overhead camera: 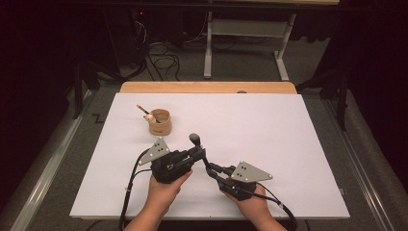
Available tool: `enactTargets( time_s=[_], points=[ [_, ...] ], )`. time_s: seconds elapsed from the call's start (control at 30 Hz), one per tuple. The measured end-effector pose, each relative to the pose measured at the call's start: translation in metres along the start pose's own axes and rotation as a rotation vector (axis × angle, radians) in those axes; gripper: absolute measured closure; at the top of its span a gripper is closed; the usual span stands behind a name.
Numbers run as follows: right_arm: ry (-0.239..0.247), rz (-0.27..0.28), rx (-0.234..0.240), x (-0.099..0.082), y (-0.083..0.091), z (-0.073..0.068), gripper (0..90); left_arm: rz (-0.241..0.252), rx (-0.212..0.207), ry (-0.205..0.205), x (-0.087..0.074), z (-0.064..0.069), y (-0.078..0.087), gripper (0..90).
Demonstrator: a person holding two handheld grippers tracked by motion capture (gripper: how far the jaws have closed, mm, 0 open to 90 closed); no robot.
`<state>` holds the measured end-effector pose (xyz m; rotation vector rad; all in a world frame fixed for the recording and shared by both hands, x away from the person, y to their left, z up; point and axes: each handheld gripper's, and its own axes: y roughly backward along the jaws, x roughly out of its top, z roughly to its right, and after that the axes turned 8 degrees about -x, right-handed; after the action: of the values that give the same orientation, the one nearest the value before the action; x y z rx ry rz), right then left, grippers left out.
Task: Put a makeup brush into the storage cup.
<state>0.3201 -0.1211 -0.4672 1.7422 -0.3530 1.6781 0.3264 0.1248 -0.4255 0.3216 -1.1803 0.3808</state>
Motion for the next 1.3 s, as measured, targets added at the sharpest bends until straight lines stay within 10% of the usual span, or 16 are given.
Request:
enactTargets(
  time_s=[0.4,0.77,1.3],
  points=[
    [-0.001,-0.003,-0.009,0.0,0.0,-0.001,78.4,0.003,0.001,-0.001,0.0,0.0,-0.001,77.9],
    [0.005,-0.007,0.004,0.001,-0.002,-0.003,58.6,0.002,0.012,-0.018,0.0,0.001,0.0,77.9],
    [-0.037,-0.012,-0.025,0.001,0.005,0.007,49.9,-0.02,0.096,-0.083,0.002,-0.006,0.022,77.8]
  ],
)
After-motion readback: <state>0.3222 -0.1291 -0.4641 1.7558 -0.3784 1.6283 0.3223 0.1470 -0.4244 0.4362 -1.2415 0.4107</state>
